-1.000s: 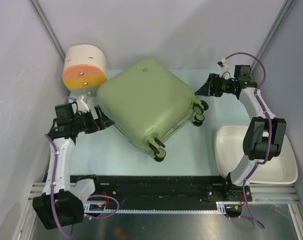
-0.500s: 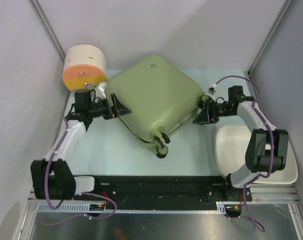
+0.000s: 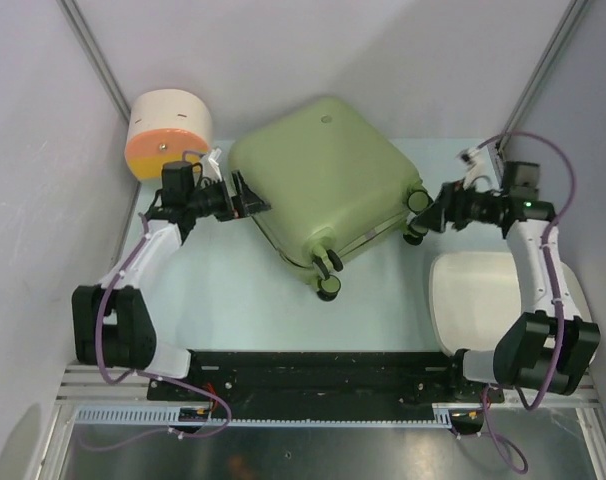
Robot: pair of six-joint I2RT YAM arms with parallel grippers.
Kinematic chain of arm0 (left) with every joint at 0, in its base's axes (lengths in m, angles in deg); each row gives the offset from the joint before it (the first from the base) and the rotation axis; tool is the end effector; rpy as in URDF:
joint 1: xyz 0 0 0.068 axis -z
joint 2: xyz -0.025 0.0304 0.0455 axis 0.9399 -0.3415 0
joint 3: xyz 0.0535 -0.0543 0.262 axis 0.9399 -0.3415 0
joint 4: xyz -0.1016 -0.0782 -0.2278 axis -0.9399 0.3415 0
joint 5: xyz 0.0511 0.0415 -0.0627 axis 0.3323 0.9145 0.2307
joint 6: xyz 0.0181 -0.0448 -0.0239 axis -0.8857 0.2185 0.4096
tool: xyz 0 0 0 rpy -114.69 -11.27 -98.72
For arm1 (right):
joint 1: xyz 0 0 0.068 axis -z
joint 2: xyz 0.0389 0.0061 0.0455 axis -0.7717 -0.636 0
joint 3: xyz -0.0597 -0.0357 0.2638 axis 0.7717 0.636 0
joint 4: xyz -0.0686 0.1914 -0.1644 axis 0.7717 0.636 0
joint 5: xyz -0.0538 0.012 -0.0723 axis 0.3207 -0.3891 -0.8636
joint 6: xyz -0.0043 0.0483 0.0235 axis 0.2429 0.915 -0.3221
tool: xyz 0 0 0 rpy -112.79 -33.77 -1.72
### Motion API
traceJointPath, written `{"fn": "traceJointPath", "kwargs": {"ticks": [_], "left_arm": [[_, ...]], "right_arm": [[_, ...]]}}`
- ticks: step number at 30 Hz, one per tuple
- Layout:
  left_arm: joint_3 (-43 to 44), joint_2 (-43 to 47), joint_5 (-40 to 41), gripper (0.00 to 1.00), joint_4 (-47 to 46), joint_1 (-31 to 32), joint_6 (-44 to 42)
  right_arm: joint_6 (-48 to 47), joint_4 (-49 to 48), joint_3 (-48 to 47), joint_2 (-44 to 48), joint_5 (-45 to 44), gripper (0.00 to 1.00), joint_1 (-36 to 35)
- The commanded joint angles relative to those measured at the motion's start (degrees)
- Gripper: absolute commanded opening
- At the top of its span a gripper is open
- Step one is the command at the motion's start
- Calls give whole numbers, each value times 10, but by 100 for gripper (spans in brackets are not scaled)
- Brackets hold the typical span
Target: Open, take out, and arrange the luggage
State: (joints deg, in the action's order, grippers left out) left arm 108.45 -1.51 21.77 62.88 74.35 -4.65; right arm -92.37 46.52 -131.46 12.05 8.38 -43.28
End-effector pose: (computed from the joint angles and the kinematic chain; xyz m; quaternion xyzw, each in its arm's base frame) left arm 0.3250 -0.0491 0.2853 0.0472 0.8329 -0.4181 0.3595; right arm 0.2641 -0.0028 0.3141 -0.2060 0.8151 0.4046 0.3598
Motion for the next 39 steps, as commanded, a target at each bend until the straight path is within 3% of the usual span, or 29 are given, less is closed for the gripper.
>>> {"fn": "traceJointPath", "kwargs": {"ticks": [1, 4, 7, 17, 25, 33, 39], "left_arm": [[-38, 95, 32, 100, -4, -13, -37], [-62, 138, 40, 100, 1, -23, -26], [-81, 161, 48, 100, 4, -29, -9], [-113, 203, 30, 100, 4, -41, 7], [-126, 212, 17, 100, 14, -75, 23], [-91, 157, 23, 100, 13, -75, 29], [-38, 59, 15, 100, 7, -67, 27]], "right_arm": [[48, -121, -73, 2, -63, 82, 80], [127, -259, -75, -29, -136, 78, 120], [161, -292, -95, -73, -186, 72, 126], [222, -349, -116, -261, -218, 60, 61], [255, -317, -112, -373, -191, 52, -4], [298, -310, -5, -335, -131, 44, -60], [303, -304, 82, -263, -116, 40, -100]]}}
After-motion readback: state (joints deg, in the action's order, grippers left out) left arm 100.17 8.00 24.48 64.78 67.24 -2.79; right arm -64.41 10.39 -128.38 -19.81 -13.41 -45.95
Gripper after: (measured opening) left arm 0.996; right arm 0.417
